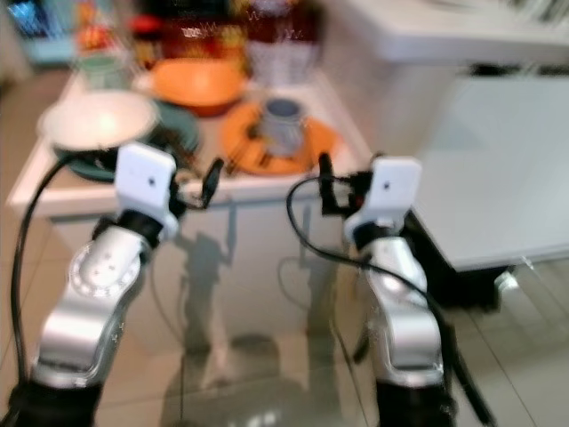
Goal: Setting the table
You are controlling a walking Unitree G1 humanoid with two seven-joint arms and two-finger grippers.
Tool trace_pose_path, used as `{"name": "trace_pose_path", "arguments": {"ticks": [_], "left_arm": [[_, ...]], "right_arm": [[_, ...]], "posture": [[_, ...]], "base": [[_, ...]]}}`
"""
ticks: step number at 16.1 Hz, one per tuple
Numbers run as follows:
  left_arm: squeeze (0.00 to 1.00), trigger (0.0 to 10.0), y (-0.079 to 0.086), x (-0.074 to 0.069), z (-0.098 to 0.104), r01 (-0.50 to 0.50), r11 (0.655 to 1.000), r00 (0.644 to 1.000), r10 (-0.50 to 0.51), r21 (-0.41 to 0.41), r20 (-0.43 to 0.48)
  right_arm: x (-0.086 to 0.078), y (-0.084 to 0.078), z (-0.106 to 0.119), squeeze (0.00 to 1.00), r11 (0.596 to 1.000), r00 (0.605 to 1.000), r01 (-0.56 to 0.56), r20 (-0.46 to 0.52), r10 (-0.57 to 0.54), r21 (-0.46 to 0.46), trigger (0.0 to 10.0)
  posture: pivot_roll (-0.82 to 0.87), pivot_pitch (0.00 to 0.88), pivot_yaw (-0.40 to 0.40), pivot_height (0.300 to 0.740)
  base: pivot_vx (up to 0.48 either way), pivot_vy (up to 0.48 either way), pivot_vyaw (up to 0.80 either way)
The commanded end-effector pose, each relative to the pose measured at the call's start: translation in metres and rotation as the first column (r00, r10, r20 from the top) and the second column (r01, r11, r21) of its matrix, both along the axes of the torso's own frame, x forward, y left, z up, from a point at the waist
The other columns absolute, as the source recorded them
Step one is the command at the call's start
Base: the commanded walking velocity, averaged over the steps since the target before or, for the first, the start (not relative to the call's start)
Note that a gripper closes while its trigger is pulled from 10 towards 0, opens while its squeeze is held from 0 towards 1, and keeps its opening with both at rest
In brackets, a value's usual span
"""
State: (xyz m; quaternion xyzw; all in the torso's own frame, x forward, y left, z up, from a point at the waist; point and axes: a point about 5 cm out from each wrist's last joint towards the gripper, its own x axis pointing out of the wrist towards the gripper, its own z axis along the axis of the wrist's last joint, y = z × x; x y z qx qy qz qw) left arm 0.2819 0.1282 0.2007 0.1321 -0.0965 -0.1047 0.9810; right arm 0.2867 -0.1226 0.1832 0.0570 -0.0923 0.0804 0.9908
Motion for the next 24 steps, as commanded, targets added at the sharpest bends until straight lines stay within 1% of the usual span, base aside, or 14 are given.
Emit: {"name": "trace_pose_path", "arguments": {"ticks": [1, 5, 7, 8, 10, 12, 13, 14, 17, 18, 19, 22, 23, 24], "left_arm": [[0.0, 10.0, -0.007, 0.0, 0.001, 0.028, 1.0, 1.0, -0.028, -0.01, 0.0], [0.0, 10.0, -0.008, 0.0, 0.001, 0.033, 0.999, 0.999, -0.033, -0.01, 0.002], [0.0, 10.0, -0.01, -0.002, 0.003, 0.056, 0.998, 0.998, -0.056, -0.009, 0.015], [0.0, 10.0, -0.013, -0.003, 0.003, 0.079, 0.997, 0.997, -0.079, -0.001, 0.018], [0.0, 10.0, -0.019, -0.006, 0.004, 0.132, 0.991, 0.991, -0.132, 0.007, 0.026], [0.0, 10.0, -0.023, -0.01, 0.004, 0.196, 0.98, 0.98, -0.196, 0.021, 0.014], [0.0, 10.0, -0.023, -0.01, 0.004, 0.204, 0.979, 0.979, -0.204, 0.02, 0.013], [0.0, 10.0, -0.02, -0.011, 0.007, 0.22, 0.975, 0.975, -0.22, 0.01, 0.009], [0.0, 10.0, -0.019, -0.011, 0.007, 0.252, 0.968, 0.968, -0.252, 0.022, -0.007], [0.0, 10.0, -0.02, -0.012, 0.007, 0.27, 0.962, 0.963, -0.27, 0.026, -0.015], [0.0, 10.0, -0.021, -0.012, 0.007, 0.284, 0.958, 0.959, -0.283, 0.029, -0.023], [0.0, 10.0, -0.023, -0.015, 0.005, 0.33, 0.944, 0.943, -0.329, 0.02, -0.058], [0.0, 10.0, -0.025, -0.021, -0.002, 0.392, 0.92, 0.913, -0.389, -0.004, -0.119], [0.0, 10.0, -0.027, -0.029, -0.01, 0.453, 0.892, 0.876, -0.446, -0.006, -0.181]], "right_arm": [[0.0, -0.009, 0.002, 0.0, 1.0, 1.0, 0.024, 0.01, -0.024, -0.013, 10.0], [0.0, -0.008, 0.002, 0.0, 1.0, 1.0, 0.02, 0.012, -0.019, -0.018, 10.0], [-0.001, -0.007, 0.003, 0.0, 1.0, 1.0, 0.009, 0.018, -0.009, -0.011, 10.0], [-0.001, -0.006, 0.003, 1.0, 1.0, 1.0, -0.012, 0.022, 0.012, 0.011, 10.0], [-0.001, -0.003, 0.0, 1.0, 0.998, 0.999, -0.048, -0.002, 0.048, 0.026, 10.0], [0.007, -0.001, -0.004, 1.0, 1.0, 0.999, -0.027, -0.046, 0.028, 0.006, 10.0], [0.009, 0.001, -0.005, 1.0, 1.0, 0.998, -0.031, -0.055, 0.031, 0.006, 10.0], [0.018, 0.007, -0.007, 0.0, 0.999, 0.995, -0.045, -0.086, 0.045, 0.001, 10.0], [0.039, 0.011, -0.015, 0.0, 0.998, 0.99, -0.049, -0.136, 0.045, -0.031, 10.0], [0.051, 0.012, -0.02, 0.0, 0.998, 0.986, -0.043, -0.165, 0.035, -0.047, 10.0], [0.057, 0.013, -0.021, 0.0, 0.997, 0.984, -0.049, -0.176, 0.039, -0.054, 10.0], [0.069, 0.02, -0.019, 0.0, 0.995, 0.98, -0.081, -0.188, 0.069, -0.061, 10.0], [0.074, 0.027, -0.019, 0.0, 0.99, 0.976, -0.118, -0.195, 0.1, -0.082, 10.0], [0.08, 0.034, -0.019, 0.0, 0.984, 0.972, -0.153, -0.195, 0.133, -0.091, 10.0]], "posture": [[0.09, 0.005, -0.068, 0.74], [0.09, 0.006, -0.068, 0.74], [0.09, 0.006, -0.069, 0.74], [0.09, 0.006, -0.069, 0.74], [0.09, 0.008, -0.071, 0.74], [0.09, 0.01, -0.07, 0.74], [0.09, 0.01, -0.07, 0.74], [0.09, 0.013, -0.063, 0.74], [0.1, 0.016, -0.055, 0.74], [0.1, 0.019, -0.053, 0.74], [0.1, 0.018, -0.052, 0.74], [0.11, 0.02, -0.055, 0.74], [0.11, 0.019, -0.055, 0.74], [0.12, 0.019, -0.055, 0.74]], "base": [[0.345, 0.0, 0.0], [0.33, 0.0, 0.0], [0.141, 0.0, 0.0], [0.0, 0.0, 0.0], [0.0, 0.0, 0.0], [0.0, 0.0, 0.0], [0.0, 0.0, 0.0], [0.0, 0.0, 0.0], [0.0, 0.0, 0.0], [0.0, 0.0, 0.0], [0.0, 0.0, 0.0], [0.0, 0.0, 0.0], [0.0, 0.0, 0.0], [0.0, 0.0, 0.0]]}}
